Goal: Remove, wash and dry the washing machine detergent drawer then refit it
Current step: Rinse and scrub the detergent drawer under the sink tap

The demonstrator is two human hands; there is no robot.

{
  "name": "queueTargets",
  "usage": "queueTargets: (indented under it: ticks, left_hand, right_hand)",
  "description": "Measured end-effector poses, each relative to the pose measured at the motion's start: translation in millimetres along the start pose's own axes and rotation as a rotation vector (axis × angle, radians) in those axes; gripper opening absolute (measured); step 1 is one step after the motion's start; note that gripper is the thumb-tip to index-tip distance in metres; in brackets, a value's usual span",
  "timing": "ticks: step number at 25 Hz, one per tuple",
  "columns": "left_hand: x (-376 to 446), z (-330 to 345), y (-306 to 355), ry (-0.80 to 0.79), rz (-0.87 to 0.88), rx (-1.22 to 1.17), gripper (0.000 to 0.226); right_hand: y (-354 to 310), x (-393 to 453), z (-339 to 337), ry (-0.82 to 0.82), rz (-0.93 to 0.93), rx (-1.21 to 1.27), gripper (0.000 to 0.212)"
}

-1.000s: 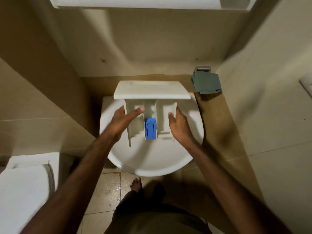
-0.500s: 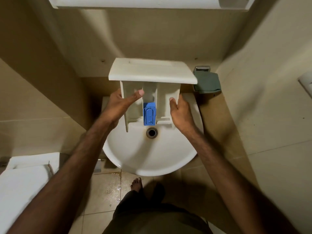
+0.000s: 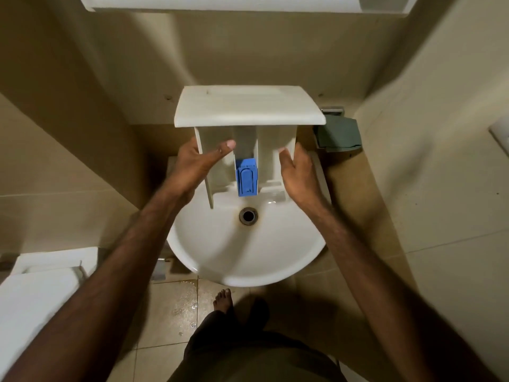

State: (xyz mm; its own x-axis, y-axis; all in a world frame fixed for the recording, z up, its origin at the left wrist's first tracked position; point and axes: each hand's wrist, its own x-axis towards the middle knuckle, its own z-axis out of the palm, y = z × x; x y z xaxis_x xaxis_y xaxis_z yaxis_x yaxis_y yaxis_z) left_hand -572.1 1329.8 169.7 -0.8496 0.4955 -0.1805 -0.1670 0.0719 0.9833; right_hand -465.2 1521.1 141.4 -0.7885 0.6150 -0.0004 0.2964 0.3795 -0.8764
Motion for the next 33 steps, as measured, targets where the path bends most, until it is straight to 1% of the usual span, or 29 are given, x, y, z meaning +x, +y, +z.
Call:
queueTargets:
  ticks: [1, 3, 5, 7, 9, 12, 15, 17, 18, 20, 21, 22, 23, 24, 26, 27, 29, 30, 32, 33]
  left_hand:
    - [1.9, -0.5, 3.8, -0.003, 0.022, -0.007, 0.044]
    - [0.2, -0.1, -5.2, 0.002, 0.01, 0.007, 0.042]
    - [-11.4, 1.3, -31.6, 0.009, -0.058, 0.028, 0.036]
    - [-28.4, 1.5, -60.3, -0.002, -0.152, 0.021, 0.03]
    - [-38.2, 0.6, -75.9, -0.019, -0.205, 0.025, 0.029]
    - [-32.6, -4.6, -78.5, -0.006, -0.236, -0.014, 0.034]
    - [-19.9, -8.7, -76.0, 0.003, -0.229, -0.166, 0.046]
    - [-17.0, -7.1, -77.3, 0.041, -0.201, -0.192, 0.056]
    - [-17.7, -5.4, -78.5, 0.064, -0.185, -0.195, 0.056]
    - [-18.2, -2.8, -80.0, 0.115, -0.159, -0.198, 0.048]
    - [-17.7, -2.5, -80.7, 0.137, -0.144, -0.194, 0.041]
    - [-17.8, -3.1, -80.8, 0.156, -0.125, -0.186, 0.036]
    - [-17.1, -4.7, -81.0, 0.181, -0.11, -0.179, 0.034]
    - [-16.1, -7.1, -81.3, 0.209, -0.104, -0.17, 0.035]
    - [-14.6, -12.2, -84.5, 0.238, -0.097, -0.16, 0.039]
    - [-14.8, -14.3, -87.3, 0.24, -0.089, -0.155, 0.041]
    - [-15.9, -16.4, -92.3, 0.243, -0.078, -0.134, 0.042]
    - [-16.1, -16.8, -94.3, 0.24, -0.073, -0.124, 0.041]
    - [-17.5, -16.4, -96.6, 0.23, -0.071, -0.106, 0.041]
    - [-17.9, -15.8, -97.2, 0.228, -0.076, -0.098, 0.042]
  right_hand:
    - [-3.5, 3.4, -1.1, 0.016, -0.009, 0.006, 0.031]
    - [1.9, -3.6, 2.1, 0.011, 0.014, 0.001, 0.033]
    - [22.2, -25.2, 11.2, -0.063, 0.092, -0.027, 0.038]
    - [44.9, -45.2, 19.0, -0.164, 0.173, -0.056, 0.039]
    - [59.6, -51.0, 21.2, -0.218, 0.185, -0.068, 0.036]
    - [56.8, -45.7, 19.4, -0.22, 0.161, -0.064, 0.037]
    - [50.0, -45.9, 19.6, -0.25, 0.141, -0.086, 0.042]
    - [48.3, -48.0, 18.4, -0.289, 0.131, -0.096, 0.044]
    - [46.0, -47.2, 15.0, -0.325, 0.12, -0.097, 0.043]
    - [39.6, -39.1, -2.9, -0.458, 0.109, -0.07, 0.041]
    - [36.1, -32.5, -17.2, -0.53, 0.107, -0.086, 0.045]
    - [35.1, -24.0, -33.1, -0.56, 0.089, -0.135, 0.05]
    - [36.8, -13.3, -50.1, -0.516, 0.049, -0.226, 0.054]
    - [42.0, -0.7, -66.4, -0.39, -0.016, -0.357, 0.056]
    - [53.2, 27.6, -94.4, -0.086, -0.138, -0.647, 0.06]
    - [57.9, 40.2, -104.3, 0.001, -0.158, -0.735, 0.063]
    - [63.2, 63.9, -116.2, 0.027, -0.138, -0.755, 0.068]
    - [62.7, 74.9, -118.9, 0.03, -0.121, -0.71, 0.066]
    - [60.1, 95.0, -121.5, 0.09, -0.116, -0.622, 0.055]
    - [57.2, 104.4, -123.1, 0.11, -0.104, -0.627, 0.051]
